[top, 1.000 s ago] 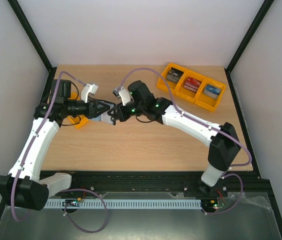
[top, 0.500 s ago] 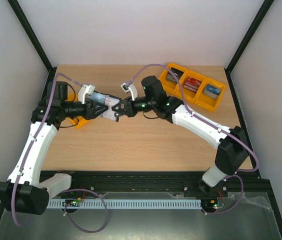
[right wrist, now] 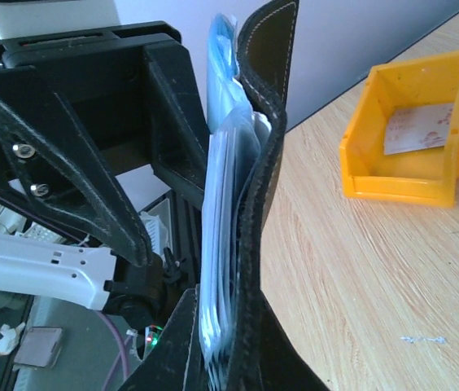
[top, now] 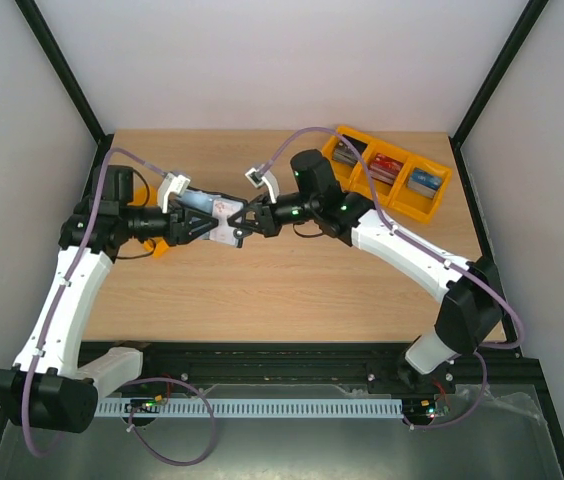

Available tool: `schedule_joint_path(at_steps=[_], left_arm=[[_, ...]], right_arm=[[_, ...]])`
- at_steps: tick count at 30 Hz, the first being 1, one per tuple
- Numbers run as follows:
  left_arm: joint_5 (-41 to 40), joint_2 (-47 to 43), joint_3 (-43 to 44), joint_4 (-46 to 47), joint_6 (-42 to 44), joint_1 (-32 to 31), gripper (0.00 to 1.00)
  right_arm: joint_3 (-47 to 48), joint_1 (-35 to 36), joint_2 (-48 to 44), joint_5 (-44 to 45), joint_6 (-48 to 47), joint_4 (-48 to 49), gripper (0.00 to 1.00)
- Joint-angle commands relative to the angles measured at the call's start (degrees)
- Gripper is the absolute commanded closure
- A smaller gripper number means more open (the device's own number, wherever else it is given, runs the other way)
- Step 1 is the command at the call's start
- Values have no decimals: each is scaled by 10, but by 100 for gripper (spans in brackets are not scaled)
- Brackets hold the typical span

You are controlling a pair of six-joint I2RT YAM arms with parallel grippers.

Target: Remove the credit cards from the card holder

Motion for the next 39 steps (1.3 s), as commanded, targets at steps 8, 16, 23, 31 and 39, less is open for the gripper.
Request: schedule_joint_path(at_steps=[8, 16, 23, 31, 39], left_arm=[[68, 15, 15, 14, -12, -43, 63], [147, 30, 61, -6, 5, -49, 78], [199, 33, 83, -32, 12, -45, 67], [60, 37, 69, 4, -32, -50, 98], [63, 19, 59, -3, -31, -1, 98]], right_arm=[[23, 7, -18, -31, 65, 154, 98], [51, 6, 32, 52, 130, 196, 98], [70, -7, 62, 62, 186, 235, 98], [99, -2, 101, 67, 278, 307, 98], [60, -17, 66, 37, 227, 290, 98]])
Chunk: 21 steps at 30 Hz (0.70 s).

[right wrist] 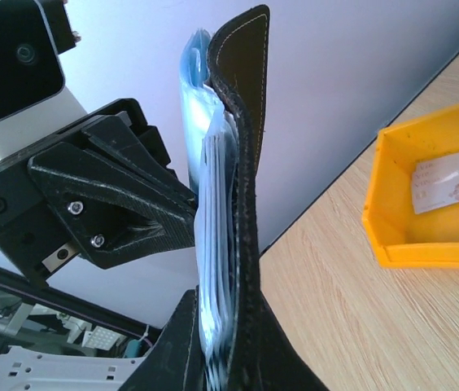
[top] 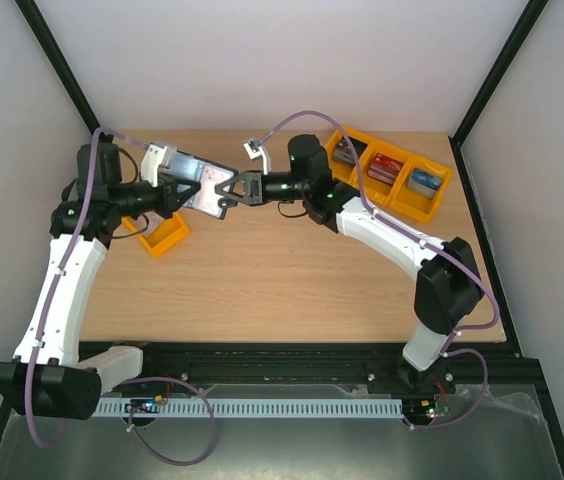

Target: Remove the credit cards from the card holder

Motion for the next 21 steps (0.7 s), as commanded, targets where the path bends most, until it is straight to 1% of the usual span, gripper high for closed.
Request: schedule_joint_path(at_steps=[1, 4, 6, 8, 10, 12, 14, 17, 19, 21], left_arm=[[181, -18, -14, -65, -8, -9, 98], [200, -20, -5, -72, -2, -2, 98], [226, -19, 4, -83, 7, 0, 98], [260, -20, 7, -87, 13, 0, 97], [258, -22, 5, -88, 15, -3, 89], [229, -25, 1, -95, 26, -13, 84], [196, -29, -8, -96, 31, -24, 81], [176, -35, -18, -95, 38, -32, 76], [169, -35, -20, -96, 44, -34, 69], [163, -35, -23, -96, 52, -40, 62]], right_arm=[[3, 6, -21, 28, -24, 120, 98], [-4, 3, -36, 3, -71, 104, 98], [-7, 2, -46, -6, -100, 88, 98], [-10, 1, -51, -23, -108, 92, 98], [-17, 2, -53, -50, -84, 132, 98], [-28, 3, -55, -75, -54, 182, 98], [-37, 4, -61, -80, -32, 217, 98], [-37, 9, -69, -73, -30, 234, 98], [-37, 13, -73, -75, -29, 241, 98], [-35, 20, -78, -58, -34, 233, 98]])
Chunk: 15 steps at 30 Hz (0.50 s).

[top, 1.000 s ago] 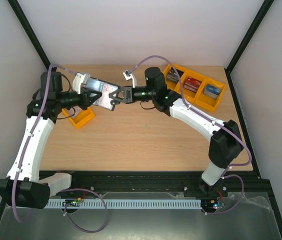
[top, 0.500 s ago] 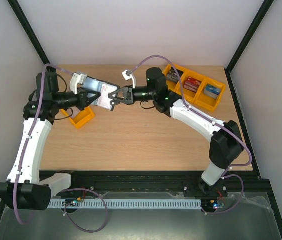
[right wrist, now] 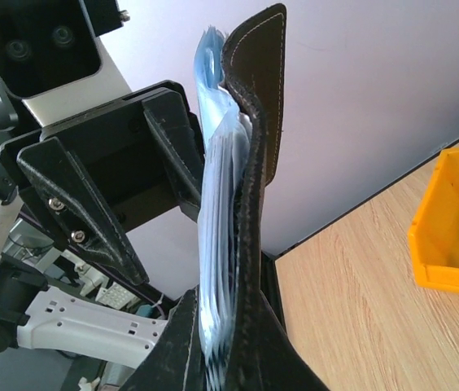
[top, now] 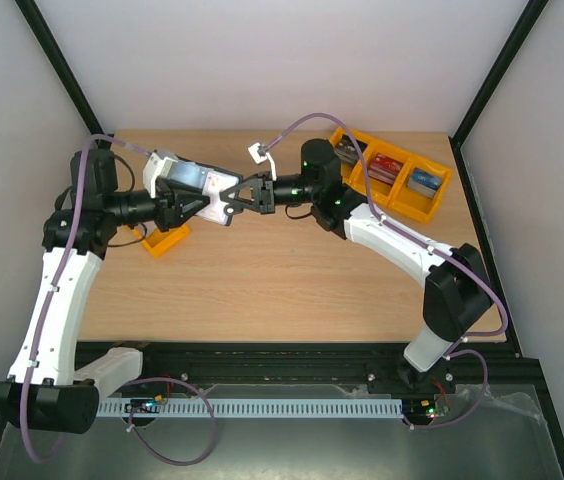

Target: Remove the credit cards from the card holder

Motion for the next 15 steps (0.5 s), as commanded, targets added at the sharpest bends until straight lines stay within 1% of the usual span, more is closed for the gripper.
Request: schedule_joint_path(at_steps=[1, 3, 5, 8, 10, 12, 15], left_arm=[[47, 3, -26, -61, 18, -49, 60], [32, 6, -29, -55, 18, -63, 57], [30, 13, -24, -53, 18, -70, 57], [52, 21, -12, -51, 17, -75, 60], [68, 24, -8, -48, 14, -77, 63], [85, 26, -4, -48, 14, -78, 67], [100, 28, -2, -47, 13, -77, 74]], right_arm=[[22, 32, -41, 46, 0, 126, 98], [24, 46, -43, 90, -5, 115, 98], [27, 60, -39, 123, -6, 114, 98], [31, 71, -34, 179, 8, 117, 98], [30, 73, -33, 239, 22, 115, 98], [29, 77, -33, 293, 36, 106, 98], [24, 80, -32, 349, 53, 103, 98]])
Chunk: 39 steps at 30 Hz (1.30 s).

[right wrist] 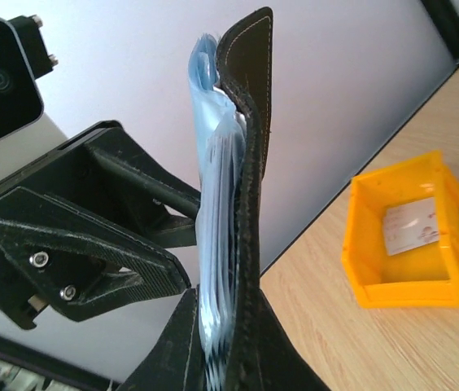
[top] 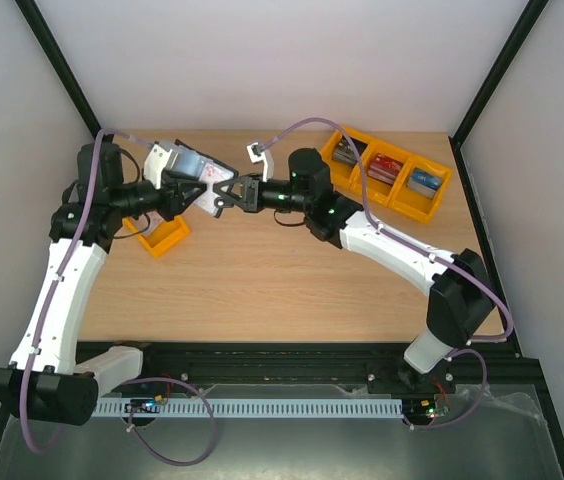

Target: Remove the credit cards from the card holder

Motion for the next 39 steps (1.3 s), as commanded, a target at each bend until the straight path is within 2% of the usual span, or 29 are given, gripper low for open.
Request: schedule_joint_path(at_steps=[1, 11, 14, 24, 27, 29, 32, 35, 39], left_arm=[[207, 9, -2, -87, -8, -57, 75], [295, 7, 16, -105, 3, -57, 98], [294, 6, 23, -108, -1, -54, 98], [234, -10, 38, -79, -57, -4, 98], [251, -11, 52, -96, -43, 6, 98], [257, -14, 55, -122, -5, 3, 98], [199, -17, 44, -138, 16, -9, 85], [170, -20, 25, -136, 20, -19, 79], [148, -22, 14, -132, 23, -27, 72]], right_arm=[[25, 37, -19, 166, 34, 135, 98], [29, 39, -6, 212, 47, 127, 98], [33, 34, -5, 200, 38, 127, 99], [-10, -12, -36, 46, 10, 194, 98], [-16, -26, -46, -4, -7, 189, 98], [-24, -34, -52, -27, -6, 202, 98], [-16, -36, -49, -75, -2, 214, 98], [-1, -35, -39, -118, 9, 218, 98], [-4, -33, -45, -122, 7, 226, 98]])
